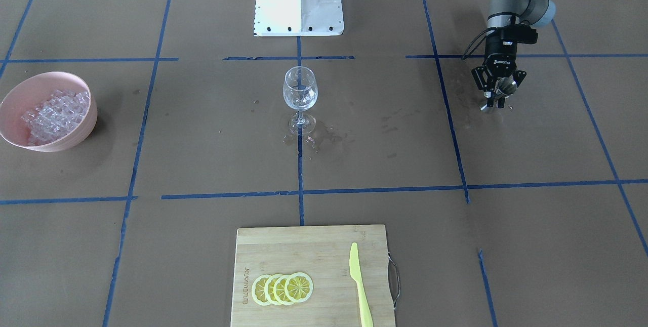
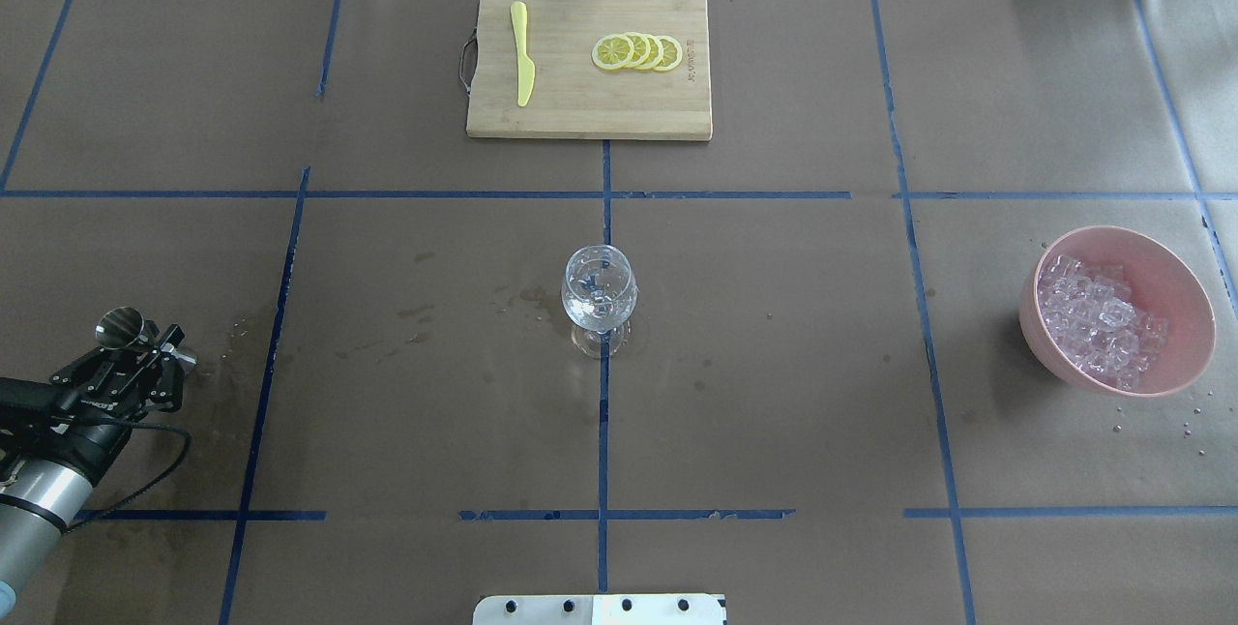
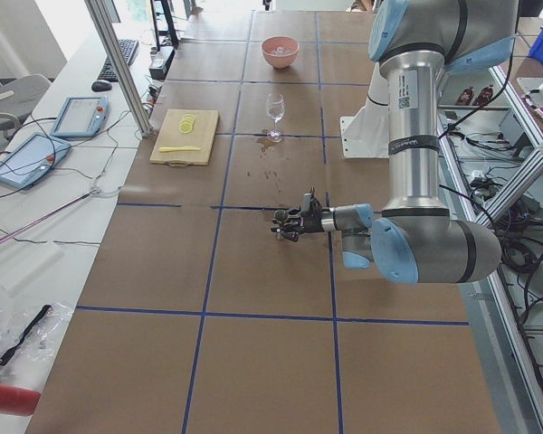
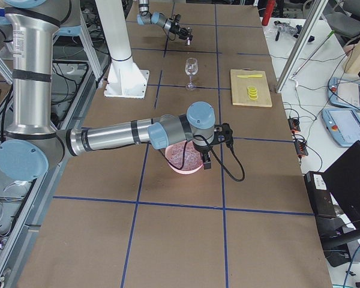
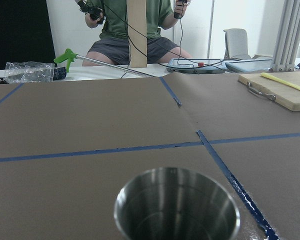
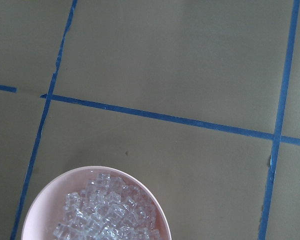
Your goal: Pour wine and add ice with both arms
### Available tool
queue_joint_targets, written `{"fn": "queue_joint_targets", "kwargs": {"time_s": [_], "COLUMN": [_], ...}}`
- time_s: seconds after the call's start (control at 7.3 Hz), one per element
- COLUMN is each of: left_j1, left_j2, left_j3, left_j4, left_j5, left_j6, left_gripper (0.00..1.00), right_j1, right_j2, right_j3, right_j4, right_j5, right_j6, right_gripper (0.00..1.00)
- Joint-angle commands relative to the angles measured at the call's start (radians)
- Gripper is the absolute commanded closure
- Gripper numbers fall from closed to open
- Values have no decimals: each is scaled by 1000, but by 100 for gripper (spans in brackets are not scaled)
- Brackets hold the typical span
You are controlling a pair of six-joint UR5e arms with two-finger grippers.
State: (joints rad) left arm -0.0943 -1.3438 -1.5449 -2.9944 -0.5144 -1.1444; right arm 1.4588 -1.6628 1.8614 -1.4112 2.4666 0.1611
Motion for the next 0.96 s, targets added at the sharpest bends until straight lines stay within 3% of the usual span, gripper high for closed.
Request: {"fn": "queue_joint_targets", "kwargs": {"time_s": [0.0,0.14,0.27,0.82], "left_j1": [1,1,1,-2], "left_j2": [0,3,6,82], "left_j3": [0,-7,-23,-107], "left_j4": [0,-1,-2,8], "left_j5": [-3,-9,-45,-153], "left_j6": [0,11,17,83], "left_gripper": [42,11,1,1], "right_j1": [0,0,0,0], "right_j2": [0,0,0,0], "right_j3": [-1,-2,-2,-1], "right_j4": [0,0,0,0], "right_j5": [0,0,0,0], "right_j6": [-2,-2,0,-2], "right_gripper": [0,0,0,0]}}
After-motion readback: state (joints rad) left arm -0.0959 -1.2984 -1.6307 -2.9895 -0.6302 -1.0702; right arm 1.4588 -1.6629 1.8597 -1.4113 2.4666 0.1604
